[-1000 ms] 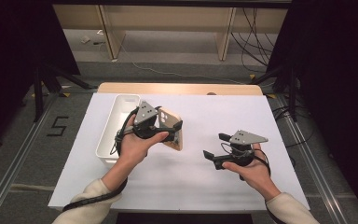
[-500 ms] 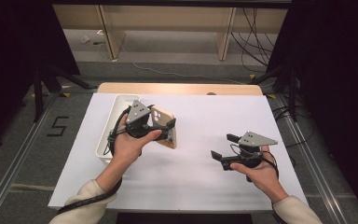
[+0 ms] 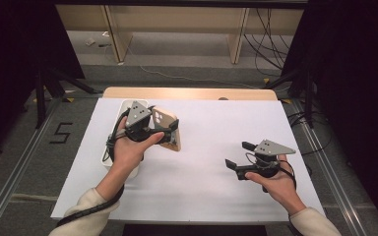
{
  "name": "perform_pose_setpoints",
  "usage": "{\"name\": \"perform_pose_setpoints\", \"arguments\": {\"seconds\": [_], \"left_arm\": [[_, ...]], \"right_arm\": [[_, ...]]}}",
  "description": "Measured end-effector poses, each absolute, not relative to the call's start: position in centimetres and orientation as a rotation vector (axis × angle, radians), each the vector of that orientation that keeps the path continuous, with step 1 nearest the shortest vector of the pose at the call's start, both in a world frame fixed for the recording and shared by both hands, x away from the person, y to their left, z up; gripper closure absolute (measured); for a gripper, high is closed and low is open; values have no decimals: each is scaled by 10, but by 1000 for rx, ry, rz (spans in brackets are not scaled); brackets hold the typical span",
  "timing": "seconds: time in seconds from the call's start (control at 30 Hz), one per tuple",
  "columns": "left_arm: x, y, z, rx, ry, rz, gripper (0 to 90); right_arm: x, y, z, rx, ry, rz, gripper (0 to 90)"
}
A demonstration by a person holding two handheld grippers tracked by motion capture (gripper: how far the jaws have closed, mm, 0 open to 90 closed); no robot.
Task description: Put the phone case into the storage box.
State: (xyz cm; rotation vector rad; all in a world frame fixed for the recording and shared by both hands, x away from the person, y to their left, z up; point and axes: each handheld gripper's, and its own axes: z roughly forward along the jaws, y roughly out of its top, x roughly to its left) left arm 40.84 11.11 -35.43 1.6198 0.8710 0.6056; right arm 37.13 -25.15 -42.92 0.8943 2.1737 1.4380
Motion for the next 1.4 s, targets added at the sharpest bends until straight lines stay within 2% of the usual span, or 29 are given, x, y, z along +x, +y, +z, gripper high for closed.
{"name": "perform_pose_setpoints", "arguments": {"seconds": [1.4], "left_arm": [[413, 138, -335, 1570, 919, 662, 109]], "right_arm": [[371, -258, -432, 908, 2160, 1439, 103]]}}
